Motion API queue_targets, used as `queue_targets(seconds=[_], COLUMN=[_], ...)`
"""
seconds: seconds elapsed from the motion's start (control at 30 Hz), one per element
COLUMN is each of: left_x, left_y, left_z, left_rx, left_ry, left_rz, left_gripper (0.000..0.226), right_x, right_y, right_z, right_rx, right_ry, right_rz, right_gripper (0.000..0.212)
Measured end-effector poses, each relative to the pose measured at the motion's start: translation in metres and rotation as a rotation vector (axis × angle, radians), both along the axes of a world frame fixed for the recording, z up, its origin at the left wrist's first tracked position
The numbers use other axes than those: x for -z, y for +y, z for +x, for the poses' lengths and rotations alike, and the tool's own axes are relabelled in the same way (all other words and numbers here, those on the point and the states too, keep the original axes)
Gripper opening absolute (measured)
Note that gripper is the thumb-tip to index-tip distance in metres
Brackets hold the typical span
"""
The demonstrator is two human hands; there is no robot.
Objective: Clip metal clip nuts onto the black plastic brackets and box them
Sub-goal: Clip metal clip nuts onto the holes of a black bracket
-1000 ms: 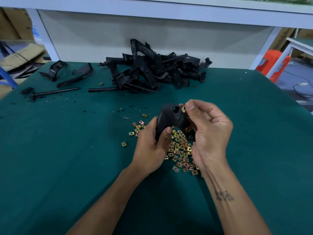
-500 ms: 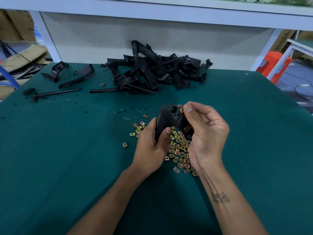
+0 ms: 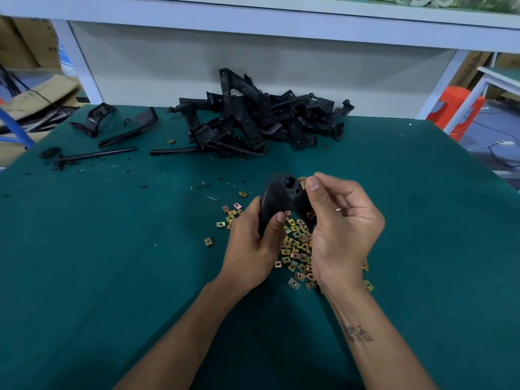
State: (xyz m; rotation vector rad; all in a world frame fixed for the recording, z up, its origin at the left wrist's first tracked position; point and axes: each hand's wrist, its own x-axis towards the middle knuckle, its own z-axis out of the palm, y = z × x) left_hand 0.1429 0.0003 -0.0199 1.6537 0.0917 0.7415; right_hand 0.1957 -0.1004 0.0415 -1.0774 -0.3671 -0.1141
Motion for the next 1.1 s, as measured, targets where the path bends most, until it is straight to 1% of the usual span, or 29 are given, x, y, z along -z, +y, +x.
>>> queue_targets(seconds=[0.1, 0.2, 0.43, 0.63, 0.77, 0.83, 1.0, 1.1], left_x=[0.0005, 0.0009, 0.0037, 0.0062, 0.0064, 0.0062, 0.0044, 0.0044], left_y=[0.0000, 0.0005, 0.0013, 0.0024, 0.0022, 0.0021, 0.0017, 0.0024], left_z=[-0.0001, 0.0001, 0.0020, 0.0029, 0.0027, 0.0024, 0.0011, 0.0004], left_rx=[-0.014, -0.012, -0.013, -0.029, -0.022, -0.020, -0.006, -0.015], left_ry=[-0.004, -0.004, 0.012, 0.023, 0.023, 0.015, -0.002, -0.006], left_rz=[0.006, 0.017, 0.018, 0.043, 0.029, 0.031, 0.007, 0.011], left_gripper=[0.028, 0.027, 0.037, 0.031, 0.036, 0.035, 0.034, 0.034], right_x=[0.0011, 0.0025, 0.0025, 0.0030, 0.0032, 0.0033, 0.0035, 0.0029], right_y=[-0.0001, 0.0003, -0.0025, -0.0028, -0.0020, -0.0021, -0.0035, -0.0043], right_z=[0.0002, 0.0016, 0.0073, 0.0090, 0.0076, 0.0073, 0.0069, 0.0074], right_rx=[0.007, 0.037, -0.005, -0.014, -0.031, -0.030, -0.049, -0.108], right_ry=[-0.053, -0.051, -0.062, 0.004, -0.028, -0.042, -0.104, -0.109], right_rz=[-0.038, -0.035, -0.062, -0.021, -0.035, -0.030, -0.048, -0.049], right_gripper=[0.019, 0.018, 0.021, 0.017, 0.020, 0.021, 0.016, 0.023])
